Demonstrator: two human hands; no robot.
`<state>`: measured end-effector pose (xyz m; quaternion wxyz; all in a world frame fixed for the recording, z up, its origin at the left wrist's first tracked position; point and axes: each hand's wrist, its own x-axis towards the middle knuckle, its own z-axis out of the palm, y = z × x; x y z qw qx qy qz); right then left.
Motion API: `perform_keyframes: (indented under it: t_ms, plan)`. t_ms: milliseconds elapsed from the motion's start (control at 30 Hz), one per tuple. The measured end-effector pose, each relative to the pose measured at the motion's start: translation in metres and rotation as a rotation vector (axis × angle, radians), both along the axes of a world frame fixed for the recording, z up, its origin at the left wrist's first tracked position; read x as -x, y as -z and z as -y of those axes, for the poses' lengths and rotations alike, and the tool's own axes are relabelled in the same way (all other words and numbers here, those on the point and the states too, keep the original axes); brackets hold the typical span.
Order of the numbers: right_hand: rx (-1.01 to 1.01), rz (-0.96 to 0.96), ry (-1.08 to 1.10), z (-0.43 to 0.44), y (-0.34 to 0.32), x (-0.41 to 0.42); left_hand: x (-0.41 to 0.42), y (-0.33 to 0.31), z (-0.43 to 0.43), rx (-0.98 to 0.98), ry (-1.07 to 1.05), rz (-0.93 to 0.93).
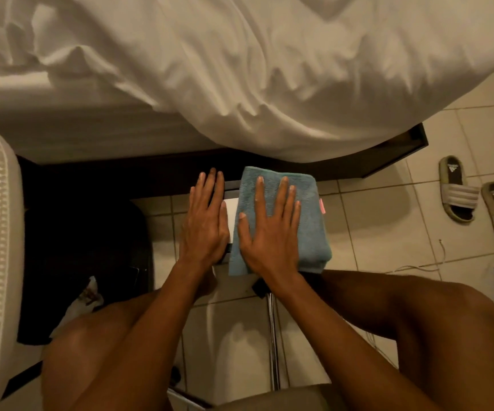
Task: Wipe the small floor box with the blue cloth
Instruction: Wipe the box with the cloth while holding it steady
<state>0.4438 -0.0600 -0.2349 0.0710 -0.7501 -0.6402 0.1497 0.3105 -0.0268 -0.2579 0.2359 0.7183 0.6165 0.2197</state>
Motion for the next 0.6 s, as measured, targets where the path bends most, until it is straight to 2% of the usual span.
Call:
perform_keyframes:
  t_ms: [100, 200, 300, 400, 533, 600]
  plan:
    - [-0.007, -0.071, -0.128, -0.006, 0.001, -0.045, 0.0, -0.001, 0.0, -0.004, 0.017, -0.036]
    - [0.024, -0.086, -0.073, -0.011, 0.004, -0.074, -0.002, -0.003, 0.0, -0.009, 0.007, -0.068]
    - [0.018, -0.072, -0.026, 0.006, 0.002, -0.053, -0.003, -0.003, 0.001, -0.007, -0.001, -0.105]
    - [0.023, -0.048, -0.082, 0.025, 0.001, -0.028, -0.004, -0.004, 0.002, 0.002, 0.014, -0.134]
    - [-0.012, -0.039, -0.164, -0.013, 0.001, -0.036, -0.005, -0.004, 0.0, -0.004, 0.025, -0.177]
    - [-0.006, -0.064, -0.116, -0.017, 0.003, -0.046, -0.006, -0.006, 0.0, 0.008, 0.026, -0.197]
